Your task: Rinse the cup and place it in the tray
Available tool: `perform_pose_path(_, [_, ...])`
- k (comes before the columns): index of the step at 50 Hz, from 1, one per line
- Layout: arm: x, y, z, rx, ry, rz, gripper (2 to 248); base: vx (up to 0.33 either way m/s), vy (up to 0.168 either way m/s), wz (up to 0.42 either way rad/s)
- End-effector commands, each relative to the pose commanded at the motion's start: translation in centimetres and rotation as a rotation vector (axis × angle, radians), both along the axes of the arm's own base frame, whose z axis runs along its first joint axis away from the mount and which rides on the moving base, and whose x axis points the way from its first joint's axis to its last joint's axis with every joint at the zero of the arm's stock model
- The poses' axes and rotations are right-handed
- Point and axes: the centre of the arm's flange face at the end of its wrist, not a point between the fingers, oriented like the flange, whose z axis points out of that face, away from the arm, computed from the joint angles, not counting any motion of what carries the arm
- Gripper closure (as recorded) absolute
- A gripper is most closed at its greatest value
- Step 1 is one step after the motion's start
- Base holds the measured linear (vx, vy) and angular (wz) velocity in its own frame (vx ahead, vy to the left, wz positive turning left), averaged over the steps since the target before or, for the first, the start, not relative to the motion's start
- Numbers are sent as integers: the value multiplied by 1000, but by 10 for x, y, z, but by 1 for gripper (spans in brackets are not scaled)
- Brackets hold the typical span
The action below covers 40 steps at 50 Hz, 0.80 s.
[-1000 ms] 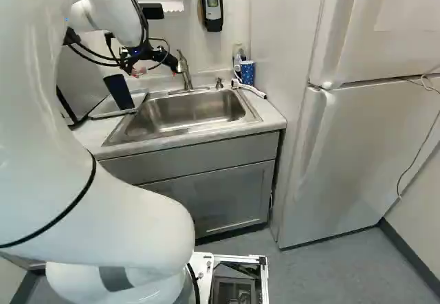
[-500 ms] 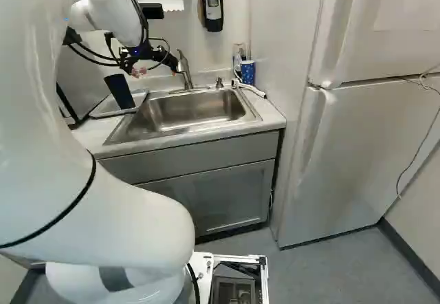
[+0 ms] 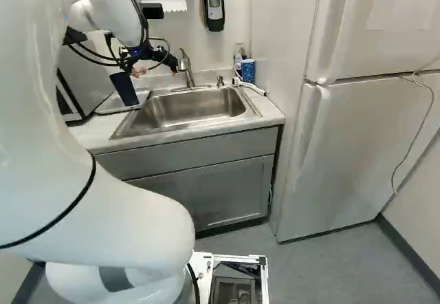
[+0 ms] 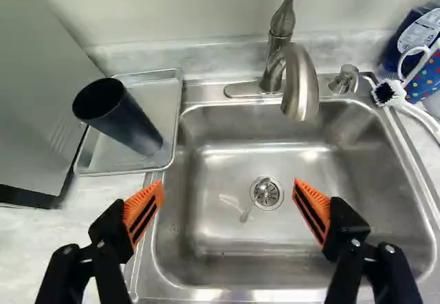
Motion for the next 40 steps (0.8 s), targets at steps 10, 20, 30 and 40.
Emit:
perform_pose_path(10, [0, 0, 0, 0, 0, 0, 3, -104, -1, 12])
perform_pose_path(20, [0, 0, 0, 0, 0, 0, 3, -111, -4, 13])
perform_pose_path(30, [0, 0, 0, 0, 0, 0, 3, -108, -2, 10])
perform_pose_path(40, [0, 0, 0, 0, 0, 0, 3, -106, -1, 10])
